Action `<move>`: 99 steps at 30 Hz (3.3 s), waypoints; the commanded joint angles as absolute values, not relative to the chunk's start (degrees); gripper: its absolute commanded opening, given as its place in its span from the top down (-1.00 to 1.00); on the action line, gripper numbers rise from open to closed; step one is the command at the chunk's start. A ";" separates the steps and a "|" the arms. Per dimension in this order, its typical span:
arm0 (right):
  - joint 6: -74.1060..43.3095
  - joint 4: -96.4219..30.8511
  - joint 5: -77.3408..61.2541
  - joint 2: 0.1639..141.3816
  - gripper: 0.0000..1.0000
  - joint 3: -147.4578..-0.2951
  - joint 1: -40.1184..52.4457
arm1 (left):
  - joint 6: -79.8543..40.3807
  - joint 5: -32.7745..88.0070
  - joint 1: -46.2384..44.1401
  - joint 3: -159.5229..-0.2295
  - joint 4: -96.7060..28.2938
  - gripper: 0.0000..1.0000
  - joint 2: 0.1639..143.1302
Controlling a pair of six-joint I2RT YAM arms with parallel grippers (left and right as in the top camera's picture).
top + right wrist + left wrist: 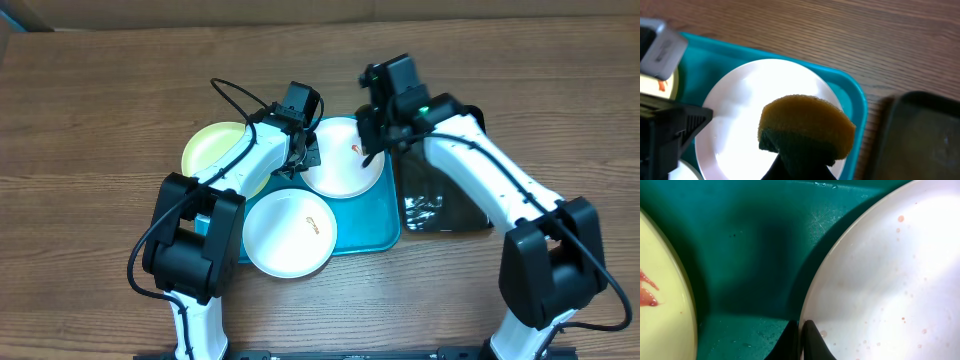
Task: Clean dirty plates on tray and stack at the side
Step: 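Carry the sponge with the right gripper onto the white plate, then scrub the white plate with the sponge while the left gripper holds it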
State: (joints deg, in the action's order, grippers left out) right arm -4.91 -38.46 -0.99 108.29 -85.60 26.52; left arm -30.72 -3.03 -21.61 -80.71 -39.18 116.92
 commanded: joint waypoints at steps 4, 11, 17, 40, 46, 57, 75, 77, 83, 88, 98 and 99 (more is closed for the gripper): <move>-4.05 -37.28 4.01 111.59 0.93 -86.21 28.08 | -30.22 -2.50 -21.23 -80.40 -39.38 0.92 117.67; -4.05 -34.24 4.08 117.82 0.93 -86.21 28.08 | -30.20 -2.48 -21.23 -80.40 -39.40 0.92 117.67; -4.03 -34.41 5.34 118.24 0.42 -86.21 28.08 | -30.22 -2.48 -21.23 -80.40 -39.38 0.92 117.67; -4.49 -36.21 5.26 119.66 0.53 -86.21 28.01 | -30.22 -2.46 -21.23 -80.40 -39.40 0.92 117.67; -4.49 -36.97 4.84 119.66 0.11 -86.21 28.01 | -30.22 -2.44 -21.06 -80.40 -39.46 0.92 117.67; -4.49 -34.74 4.89 119.72 0.49 -83.59 28.01 | -30.24 -1.45 -21.02 -80.40 -39.40 0.92 117.67; -4.21 -43.13 7.07 112.55 0.93 -91.77 28.01 | -30.24 -1.43 -21.02 -80.40 -39.40 0.92 117.67; -4.23 -42.50 9.04 113.43 0.93 -90.56 28.12 | -30.24 -1.43 -21.02 -80.40 -39.38 0.92 117.67; -4.23 -41.85 10.74 117.73 0.92 -89.30 28.18 | -30.24 -1.45 -21.02 -80.40 -39.35 0.92 117.67; -4.01 -39.68 12.19 121.49 0.93 -89.30 29.08 | -30.22 -1.43 -21.04 -80.40 -39.38 0.92 117.67; -4.14 -39.42 10.26 128.86 0.93 -89.30 30.81 | -30.22 -1.45 -21.02 -80.40 -39.83 0.92 117.67; -4.47 -40.14 8.08 129.27 0.92 -89.30 30.85 | -30.22 -1.45 -21.02 -80.40 -39.86 0.92 117.67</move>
